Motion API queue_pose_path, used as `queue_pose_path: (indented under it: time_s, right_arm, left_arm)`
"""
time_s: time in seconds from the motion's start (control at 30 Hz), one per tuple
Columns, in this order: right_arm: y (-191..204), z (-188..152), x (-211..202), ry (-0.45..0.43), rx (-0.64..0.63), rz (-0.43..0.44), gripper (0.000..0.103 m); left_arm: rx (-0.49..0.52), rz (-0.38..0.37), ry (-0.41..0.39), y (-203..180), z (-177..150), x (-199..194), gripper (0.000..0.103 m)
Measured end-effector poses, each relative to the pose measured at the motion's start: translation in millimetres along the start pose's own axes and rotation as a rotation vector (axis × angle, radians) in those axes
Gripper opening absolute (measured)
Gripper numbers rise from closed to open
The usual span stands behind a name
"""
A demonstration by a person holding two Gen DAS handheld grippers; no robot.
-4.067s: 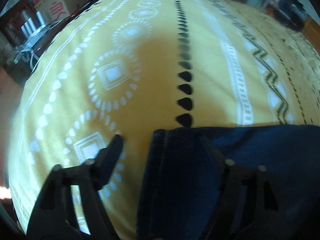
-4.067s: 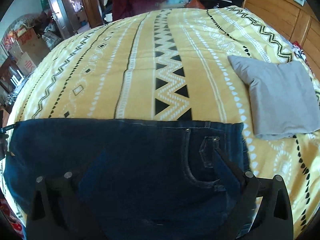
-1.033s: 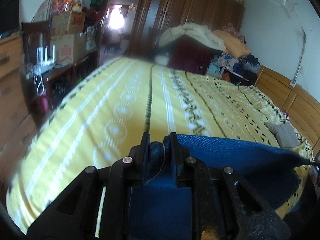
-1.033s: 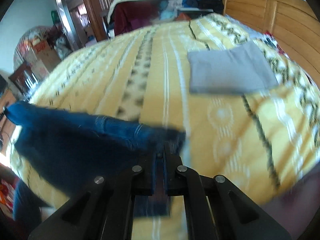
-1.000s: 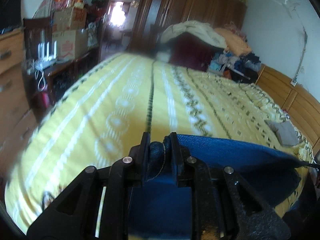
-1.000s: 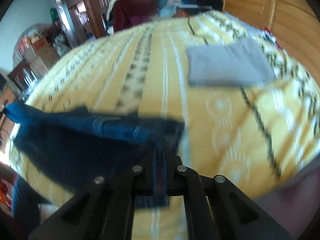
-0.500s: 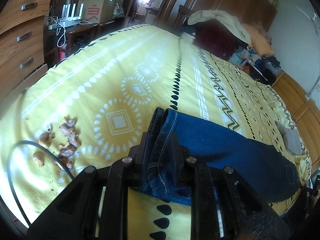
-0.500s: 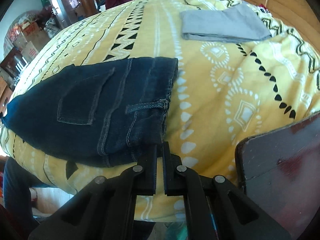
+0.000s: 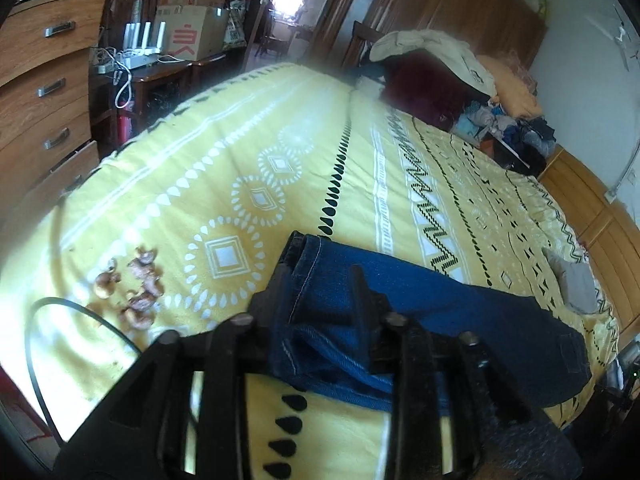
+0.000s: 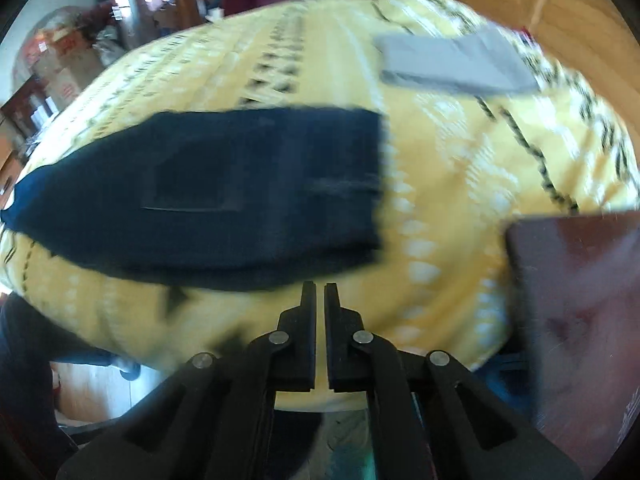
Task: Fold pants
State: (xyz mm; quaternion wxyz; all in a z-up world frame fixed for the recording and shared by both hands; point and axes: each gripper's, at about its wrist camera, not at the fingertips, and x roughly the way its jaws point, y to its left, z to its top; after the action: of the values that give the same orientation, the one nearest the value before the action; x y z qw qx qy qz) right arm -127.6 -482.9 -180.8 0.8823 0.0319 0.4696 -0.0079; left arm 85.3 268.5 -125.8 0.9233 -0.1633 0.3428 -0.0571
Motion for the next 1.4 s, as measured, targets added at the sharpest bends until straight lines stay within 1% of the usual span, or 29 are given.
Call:
queue_pose_path:
  time_s: [0.03, 0.07, 0.1, 0.2, 0.27, 0.3, 0.37, 0.43, 0.47, 0.53, 0.63, 0.7, 0.73, 0.8, 0.9, 1.0, 1.03, 1.07, 1.1, 1.2, 1.23, 1.33, 1.37, 1.4]
  right_arm:
    - [21.9, 3.2, -0.5, -0.011, -0.028, 0.023, 0.025]
    - [49.7, 7.2, 0.6, -0.028, -0.062, 0.054, 0.034]
    - [71.1, 10.6, 3.8, -0.033, -0.090, 0.089, 0.037]
    - [155.3, 24.6, 28.5, -0.017, -0.191, 0.229, 0.038]
    - [212.3, 34.5, 44.0, -0.010, -0.246, 0.324, 0.038]
    - [245.8, 43.0, 50.4, -0.010, -0.278, 0.387, 0.038]
    - [307.7, 62.1, 61.3, -0.008, -0.325, 0.496, 0.038]
    - [376.5, 82.2, 71.0, 0.010, -0.382, 0.610, 0.038]
    - [408.2, 88.6, 71.3, 0.006, -0.418, 0.639, 0.038]
    - [481.1, 104.0, 76.9, 0.029, -0.514, 0.722, 0.038]
    - [581.9, 115.3, 84.8, 0.045, -0.674, 0.754, 0.038]
    - [632.1, 119.4, 91.7, 0.047, -0.766, 0.744, 0.038]
    - [657.9, 120.3, 97.4, 0.049, -0.812, 0.733, 0.038]
    - [696.9, 120.3, 105.5, 0.052, -0.882, 0.721, 0.038]
    - [729.0, 117.2, 124.2, 0.069, -0.947, 0.699, 0.038]
    - [747.8, 109.8, 140.3, 0.085, -0.983, 0.667, 0.038]
    - [749.6, 110.9, 142.2, 0.084, -0.985, 0.660, 0.034]
    - [749.1, 113.4, 142.0, 0.075, -0.978, 0.655, 0.009]
    - [746.1, 119.0, 138.2, 0.057, -0.950, 0.658, 0.007]
    - [720.0, 151.4, 115.7, 0.020, -0.758, 0.765, 0.007]
    - [712.2, 159.3, 109.4, 0.008, -0.716, 0.785, 0.007]
    - [693.5, 181.8, 88.9, -0.040, -0.641, 0.806, 0.007]
    - [689.4, 186.7, 83.7, -0.050, -0.632, 0.807, 0.007]
    - [686.8, 190.9, 79.4, -0.058, -0.627, 0.807, 0.007]
  left_arm:
    - [-0.008, 0.013, -0.011, -1.5, -2.9, -6.5, 0.048]
    - [-0.019, 0.012, -0.021, -1.4, -6.8, -12.3, 0.049]
    - [-0.038, 0.012, -0.018, 0.2, -11.2, -16.2, 0.049]
    - [-0.083, -0.001, 0.001, 3.7, -30.1, -20.1, 0.049]
    - [-0.088, -0.016, 0.024, 1.5, -38.3, -18.5, 0.049]
    - [-0.082, -0.014, 0.026, 1.4, -44.9, -19.0, 0.049]
    - [-0.105, -0.029, 0.036, 3.1, -50.7, -19.7, 0.049]
    - [-0.140, -0.034, 0.029, 8.3, -57.3, -23.1, 0.049]
    - [-0.154, -0.033, 0.023, 10.4, -59.0, -25.3, 0.049]
    - [-0.192, -0.038, 0.003, 18.4, -64.6, -30.6, 0.049]
    - [-0.243, -0.054, -0.013, 29.9, -71.7, -37.9, 0.050]
    - [-0.270, -0.084, -0.010, 35.8, -75.8, -39.8, 0.053]
    - [-0.267, -0.090, -0.003, 38.7, -77.3, -39.6, 0.054]
    - [-0.260, -0.081, 0.005, 43.5, -80.7, -39.8, 0.055]
    - [-0.250, -0.092, 0.014, 50.8, -79.9, -39.7, 0.055]
    - [-0.231, -0.120, 0.011, 48.7, -75.8, -38.4, 0.055]
    - [-0.221, -0.121, 0.009, 46.9, -74.3, -37.8, 0.055]
    - [-0.214, -0.129, 0.007, 45.3, -73.3, -37.6, 0.055]
    - [-0.210, -0.154, 0.007, 42.6, -70.0, -35.4, 0.056]
    - [-0.223, -0.221, 0.003, 35.9, -61.0, -21.9, 0.059]
    - [-0.226, -0.239, 0.006, 35.1, -57.2, -15.2, 0.059]
    - [-0.254, -0.285, 0.018, 30.1, -40.1, 12.7, 0.059]
    - [-0.274, -0.306, 0.041, 29.5, -34.2, 24.0, 0.059]
    - [-0.287, -0.311, 0.068, 27.5, -27.7, 36.6, 0.059]
